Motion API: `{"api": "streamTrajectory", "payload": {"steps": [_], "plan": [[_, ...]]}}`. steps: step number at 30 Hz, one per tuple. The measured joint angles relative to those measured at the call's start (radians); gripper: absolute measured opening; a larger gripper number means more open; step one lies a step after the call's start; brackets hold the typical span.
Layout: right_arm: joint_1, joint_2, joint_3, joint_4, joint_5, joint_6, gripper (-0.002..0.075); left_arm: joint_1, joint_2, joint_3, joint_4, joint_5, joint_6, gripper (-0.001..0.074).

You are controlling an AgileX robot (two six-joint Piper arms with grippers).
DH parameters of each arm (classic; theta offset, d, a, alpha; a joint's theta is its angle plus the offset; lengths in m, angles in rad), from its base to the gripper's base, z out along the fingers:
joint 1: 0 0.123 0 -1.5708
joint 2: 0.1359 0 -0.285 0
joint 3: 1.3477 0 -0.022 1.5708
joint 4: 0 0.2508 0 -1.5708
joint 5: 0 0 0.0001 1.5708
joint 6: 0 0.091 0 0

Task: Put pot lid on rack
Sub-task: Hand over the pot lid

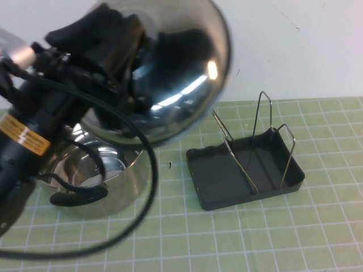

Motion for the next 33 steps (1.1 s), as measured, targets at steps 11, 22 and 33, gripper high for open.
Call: {"api": "streamTrajectory", "payload": {"steps": [11, 22, 33], "plan": [[0.033, 0.259, -0.011, 0.931, 0.432, -0.58, 0.0011, -0.318, -0.002, -0.064, -0.144, 0.008, 0.027, 0.0321], [0.033, 0.377, -0.013, 1.041, 0.554, -0.481, 0.0565, -0.391, -0.002, -0.081, -0.219, -0.023, 0.057, 0.0321], [0.033, 0.497, -0.018, 1.173, 0.589, -0.548, 0.0596, -0.391, -0.002, -0.083, -0.087, -0.025, -0.048, 0.0321]]}}
